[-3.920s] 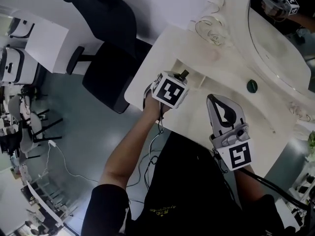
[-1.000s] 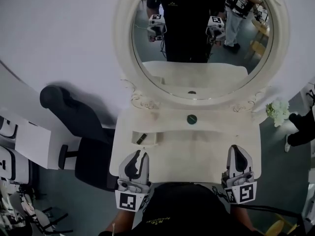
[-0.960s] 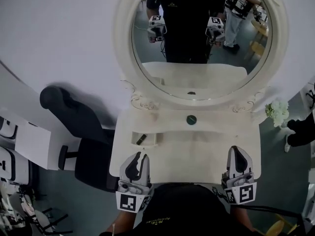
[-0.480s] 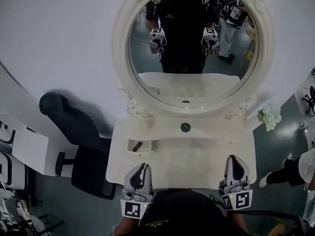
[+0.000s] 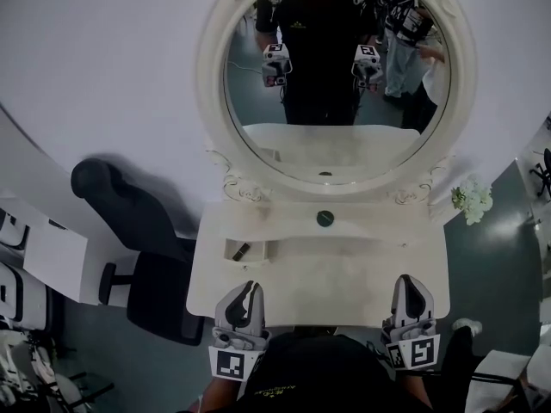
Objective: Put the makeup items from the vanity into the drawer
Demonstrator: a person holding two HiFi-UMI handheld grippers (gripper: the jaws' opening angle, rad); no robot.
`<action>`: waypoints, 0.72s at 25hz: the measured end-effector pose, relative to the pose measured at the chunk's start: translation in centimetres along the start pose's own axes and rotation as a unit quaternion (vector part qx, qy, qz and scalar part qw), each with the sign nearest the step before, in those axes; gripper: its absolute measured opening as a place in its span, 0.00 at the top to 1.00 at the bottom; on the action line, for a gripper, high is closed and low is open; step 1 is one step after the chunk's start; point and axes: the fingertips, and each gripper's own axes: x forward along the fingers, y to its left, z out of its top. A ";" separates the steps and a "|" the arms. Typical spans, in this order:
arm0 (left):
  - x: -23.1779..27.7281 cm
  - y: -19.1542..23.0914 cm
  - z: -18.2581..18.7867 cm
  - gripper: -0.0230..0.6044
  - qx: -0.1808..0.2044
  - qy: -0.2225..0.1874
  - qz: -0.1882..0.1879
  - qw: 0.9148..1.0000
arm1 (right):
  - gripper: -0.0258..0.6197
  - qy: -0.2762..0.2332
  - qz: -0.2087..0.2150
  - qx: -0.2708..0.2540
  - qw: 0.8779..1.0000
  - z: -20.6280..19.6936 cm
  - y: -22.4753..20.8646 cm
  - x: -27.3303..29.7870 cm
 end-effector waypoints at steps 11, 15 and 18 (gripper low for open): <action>-0.4 -0.5 0.2 0.90 -0.001 0.004 0.001 1.000 | 0.96 0.006 0.001 -0.004 1.000 -0.5 0.7 -0.3; -0.2 -0.3 0.1 0.90 0.001 0.007 0.002 1.000 | 0.96 0.008 0.001 -0.010 1.000 -0.4 0.7 -0.3; -0.3 -0.4 0.1 0.90 0.002 0.007 0.001 1.000 | 0.96 0.007 0.001 -0.013 1.000 -0.3 0.7 -0.3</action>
